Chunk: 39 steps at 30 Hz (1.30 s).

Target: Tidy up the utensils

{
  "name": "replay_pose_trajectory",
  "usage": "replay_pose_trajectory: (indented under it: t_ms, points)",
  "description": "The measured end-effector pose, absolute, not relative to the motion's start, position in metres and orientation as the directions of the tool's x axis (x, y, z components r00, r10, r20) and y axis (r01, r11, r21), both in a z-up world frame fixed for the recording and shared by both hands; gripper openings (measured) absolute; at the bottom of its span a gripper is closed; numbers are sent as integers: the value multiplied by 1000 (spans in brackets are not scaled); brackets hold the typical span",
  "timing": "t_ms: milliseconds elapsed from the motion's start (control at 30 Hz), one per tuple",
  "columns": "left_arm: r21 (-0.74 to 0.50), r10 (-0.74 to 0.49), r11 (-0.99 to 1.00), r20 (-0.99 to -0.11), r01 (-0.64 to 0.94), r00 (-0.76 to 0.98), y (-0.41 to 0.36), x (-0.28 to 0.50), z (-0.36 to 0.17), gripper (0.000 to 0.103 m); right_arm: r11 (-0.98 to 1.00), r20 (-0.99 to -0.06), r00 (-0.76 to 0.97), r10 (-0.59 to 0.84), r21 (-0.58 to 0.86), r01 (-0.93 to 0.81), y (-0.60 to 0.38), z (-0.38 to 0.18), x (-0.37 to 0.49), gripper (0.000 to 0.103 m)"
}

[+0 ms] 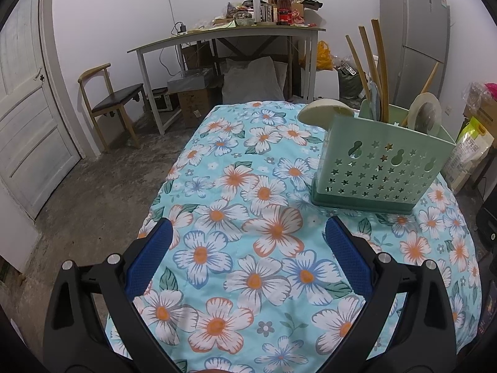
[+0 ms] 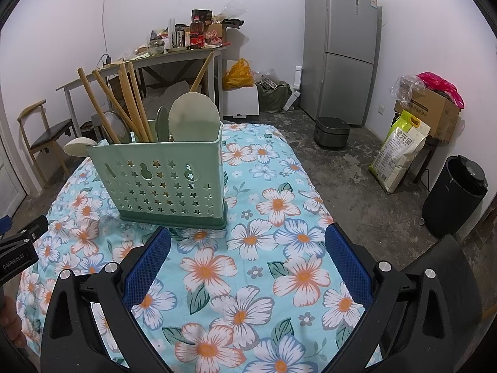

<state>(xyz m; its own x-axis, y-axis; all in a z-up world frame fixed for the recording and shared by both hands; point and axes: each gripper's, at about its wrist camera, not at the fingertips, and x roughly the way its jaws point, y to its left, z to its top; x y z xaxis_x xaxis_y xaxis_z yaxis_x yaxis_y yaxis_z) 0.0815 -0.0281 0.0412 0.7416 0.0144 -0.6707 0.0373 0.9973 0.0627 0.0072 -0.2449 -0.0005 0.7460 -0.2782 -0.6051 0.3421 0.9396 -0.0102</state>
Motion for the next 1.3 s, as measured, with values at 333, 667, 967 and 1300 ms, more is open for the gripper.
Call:
replay_pose_trajectory:
  t_ms: [333,667,967,1300]
  points:
    - [62,14,997,-671,37,741,-28,81,42,95,940,-603,748,-275,-7,340,-244,2,6,97]
    - [61,13,997,-671,39,741,-28,81,43,95,940,-603,749,-275,-6,340,-244,2,6,97]
    - [61,12,997,-671,39,741,-28,81,42,95,942,-605,750,-269,-2,336,-242,2,8,97]
    - [60,10,997,-673,41,740,-27,82,43,95,942,-604,751,-267,1,336,-243,2,7,97]
